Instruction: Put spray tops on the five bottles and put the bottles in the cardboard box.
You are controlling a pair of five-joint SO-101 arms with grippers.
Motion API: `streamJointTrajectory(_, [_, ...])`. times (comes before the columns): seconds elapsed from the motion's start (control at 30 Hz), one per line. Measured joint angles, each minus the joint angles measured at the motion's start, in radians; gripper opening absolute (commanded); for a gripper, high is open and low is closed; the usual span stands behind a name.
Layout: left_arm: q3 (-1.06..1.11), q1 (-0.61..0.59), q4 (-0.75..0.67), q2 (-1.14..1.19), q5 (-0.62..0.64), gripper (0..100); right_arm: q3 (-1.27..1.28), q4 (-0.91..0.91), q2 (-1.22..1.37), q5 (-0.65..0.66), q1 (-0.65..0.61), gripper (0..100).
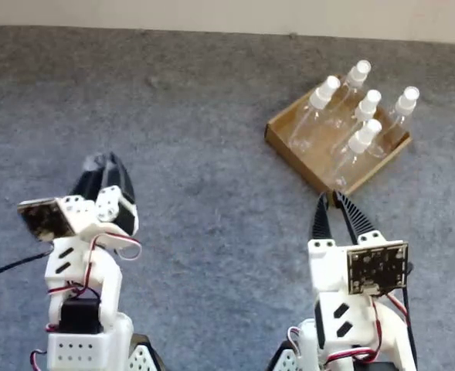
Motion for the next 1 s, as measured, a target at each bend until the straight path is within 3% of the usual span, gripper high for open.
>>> streamJointTrajectory(0.2, [-0.011,-0.012,0.052,-0.025,-0.163,1,0.138,0.0,-0.002,0.0,0.0,2.7])
streamJointTrajectory(0.33, [-0.011,-0.005,0.052,-0.025,-0.175,1,0.249,0.0,-0.002,0.0,-0.002,2.7])
streamJointTrajectory(0.53, [-0.011,0.141,0.058,-0.025,-0.183,1,0.376,0.0,-0.002,0.0,0.0,2.7])
streamJointTrajectory(0.77, [0.086,0.157,0.066,-0.029,-0.239,1,0.572,0.0,-0.002,0.0,-0.002,2.7])
streamJointTrajectory(1.0, [0.087,0.16,0.265,-0.021,-0.353,1,0.655,0.0,-0.002,0.0,0.0,2.7])
